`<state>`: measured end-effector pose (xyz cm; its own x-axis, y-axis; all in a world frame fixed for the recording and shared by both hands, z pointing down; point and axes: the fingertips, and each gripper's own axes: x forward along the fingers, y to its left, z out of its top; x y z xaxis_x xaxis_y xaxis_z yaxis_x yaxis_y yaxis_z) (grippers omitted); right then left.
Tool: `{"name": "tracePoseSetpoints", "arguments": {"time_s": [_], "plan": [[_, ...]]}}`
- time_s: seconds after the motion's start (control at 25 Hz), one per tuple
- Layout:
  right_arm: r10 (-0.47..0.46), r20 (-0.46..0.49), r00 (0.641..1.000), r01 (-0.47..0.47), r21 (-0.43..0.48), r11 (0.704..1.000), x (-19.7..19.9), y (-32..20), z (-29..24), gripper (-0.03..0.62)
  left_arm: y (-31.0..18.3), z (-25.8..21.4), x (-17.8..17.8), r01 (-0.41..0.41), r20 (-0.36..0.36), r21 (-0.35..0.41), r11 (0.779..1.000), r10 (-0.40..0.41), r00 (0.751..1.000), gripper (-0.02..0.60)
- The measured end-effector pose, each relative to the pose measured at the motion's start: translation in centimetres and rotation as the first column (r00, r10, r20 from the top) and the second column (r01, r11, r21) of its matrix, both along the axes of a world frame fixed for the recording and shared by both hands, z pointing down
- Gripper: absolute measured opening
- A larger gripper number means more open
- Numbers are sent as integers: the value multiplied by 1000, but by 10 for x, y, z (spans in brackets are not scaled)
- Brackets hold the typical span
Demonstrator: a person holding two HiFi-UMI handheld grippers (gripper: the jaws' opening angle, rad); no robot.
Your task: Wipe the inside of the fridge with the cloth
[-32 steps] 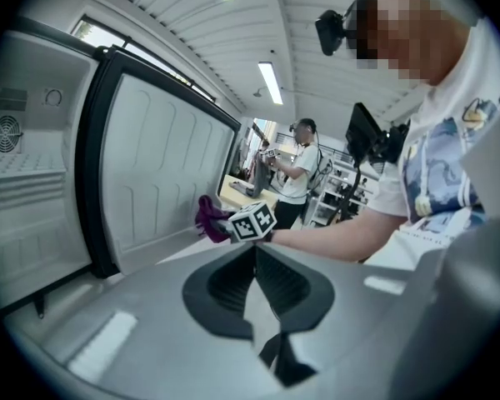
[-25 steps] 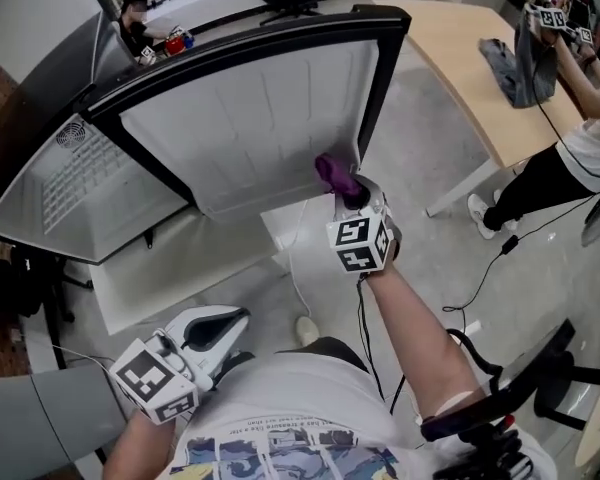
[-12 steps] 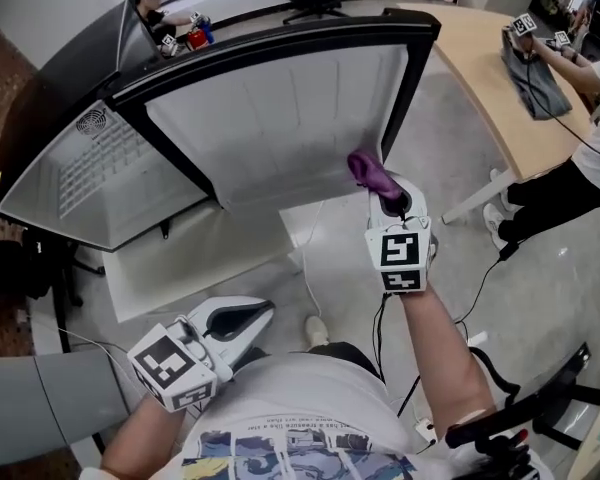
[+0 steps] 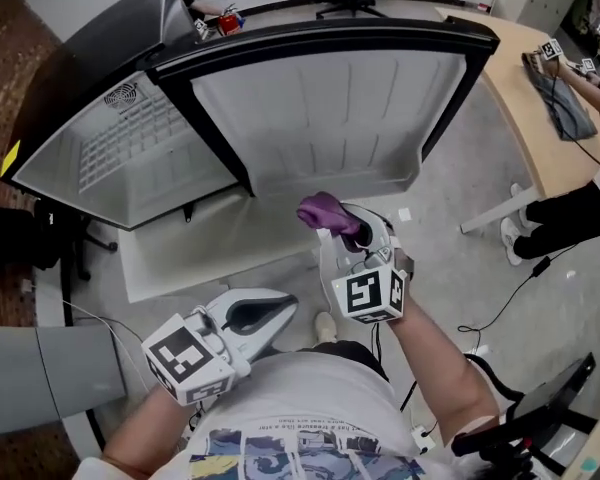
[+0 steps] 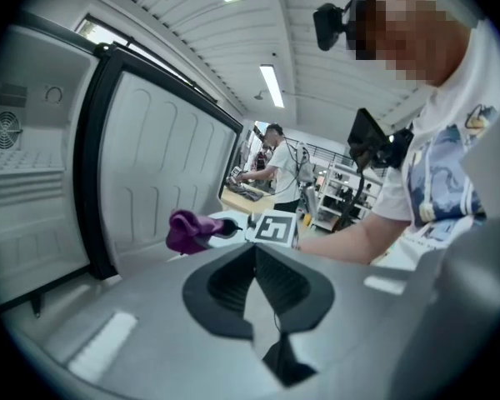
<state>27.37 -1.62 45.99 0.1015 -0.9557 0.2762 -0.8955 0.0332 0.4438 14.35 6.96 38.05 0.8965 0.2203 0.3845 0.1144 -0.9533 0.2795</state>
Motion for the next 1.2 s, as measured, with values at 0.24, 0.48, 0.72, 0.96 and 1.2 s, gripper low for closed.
{"name": "tracePoseSetpoints", "arguments": {"time_s": [0.24,0.48,0.72,0.96,1.2], "plan": [[-119,-171,978,113,-44,993,-46,-39,28,54,-21,3,-38,107,27,3,994,-107,994,7],[-174,-299,938,153,-91,984,-69,-71,52,54,-37,6,-70,190,46,3,982,-190,981,7],[-209,-367,906,172,-130,976,-77,-94,67,54,-45,5,-82,212,54,1,977,-212,976,7],[-217,-353,910,165,-171,971,-71,-100,80,54,-47,8,-82,201,60,-7,980,-200,978,8],[-224,-320,921,156,-225,962,-62,-99,97,54,-45,8,-68,162,59,-11,987,-161,985,7]]}}
